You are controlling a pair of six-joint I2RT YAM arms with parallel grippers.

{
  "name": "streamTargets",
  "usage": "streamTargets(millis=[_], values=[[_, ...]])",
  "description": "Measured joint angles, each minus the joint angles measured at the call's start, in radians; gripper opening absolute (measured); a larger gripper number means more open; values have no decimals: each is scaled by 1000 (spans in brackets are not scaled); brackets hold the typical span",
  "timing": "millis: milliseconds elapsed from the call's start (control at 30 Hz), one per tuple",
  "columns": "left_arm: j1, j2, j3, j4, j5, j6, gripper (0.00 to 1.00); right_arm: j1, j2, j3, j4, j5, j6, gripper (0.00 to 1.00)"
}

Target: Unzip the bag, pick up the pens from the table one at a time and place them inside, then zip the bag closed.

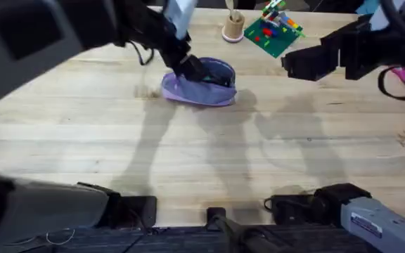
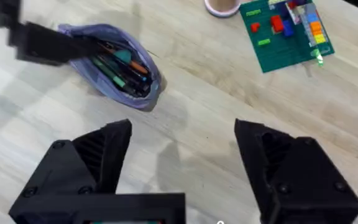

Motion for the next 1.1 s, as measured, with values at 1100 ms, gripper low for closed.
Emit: streamTargets(millis=[1100], values=[[683, -125, -88, -366, 618, 621, 995, 0, 0, 0, 10, 0, 35, 996]])
